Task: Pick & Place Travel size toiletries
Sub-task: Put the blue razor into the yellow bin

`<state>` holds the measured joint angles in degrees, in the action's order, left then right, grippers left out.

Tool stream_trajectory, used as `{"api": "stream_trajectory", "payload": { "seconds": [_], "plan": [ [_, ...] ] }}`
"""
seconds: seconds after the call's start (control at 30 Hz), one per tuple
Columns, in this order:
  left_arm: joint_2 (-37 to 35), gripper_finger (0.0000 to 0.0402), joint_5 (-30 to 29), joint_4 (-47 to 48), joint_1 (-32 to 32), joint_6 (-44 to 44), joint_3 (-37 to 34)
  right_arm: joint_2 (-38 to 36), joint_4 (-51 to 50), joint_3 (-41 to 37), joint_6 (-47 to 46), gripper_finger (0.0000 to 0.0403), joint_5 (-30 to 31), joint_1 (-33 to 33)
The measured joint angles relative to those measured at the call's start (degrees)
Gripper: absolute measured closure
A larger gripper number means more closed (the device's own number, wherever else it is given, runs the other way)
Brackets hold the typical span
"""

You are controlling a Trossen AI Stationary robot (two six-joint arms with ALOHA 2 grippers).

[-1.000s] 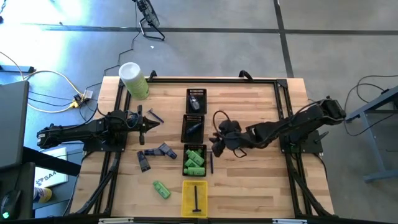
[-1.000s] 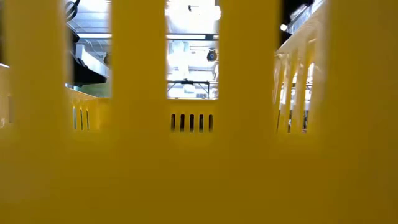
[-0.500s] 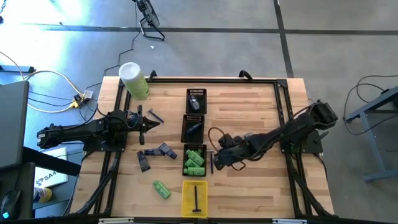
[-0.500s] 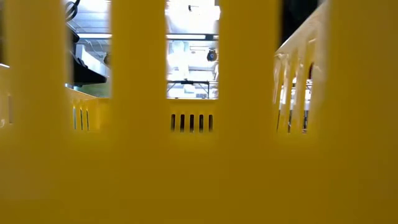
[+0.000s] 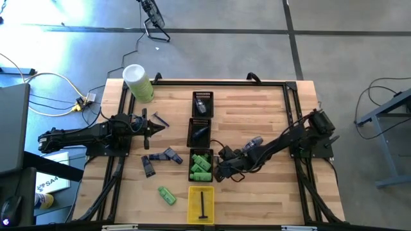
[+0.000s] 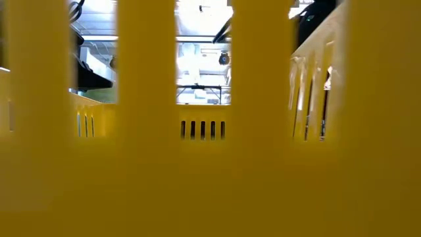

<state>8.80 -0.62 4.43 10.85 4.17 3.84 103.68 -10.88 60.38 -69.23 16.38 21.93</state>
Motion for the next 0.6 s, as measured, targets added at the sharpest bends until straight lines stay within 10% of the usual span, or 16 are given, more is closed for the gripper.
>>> {"api": "stream_trajectory", "payload": {
  "seconds": [0.6],
  "plan": [
    [0.0,0.0396,0.0,0.0,0.0,0.0,0.0,2.3,2.5,0.0,1.9,0.0396,-1.8,0.0]
  ]
}}
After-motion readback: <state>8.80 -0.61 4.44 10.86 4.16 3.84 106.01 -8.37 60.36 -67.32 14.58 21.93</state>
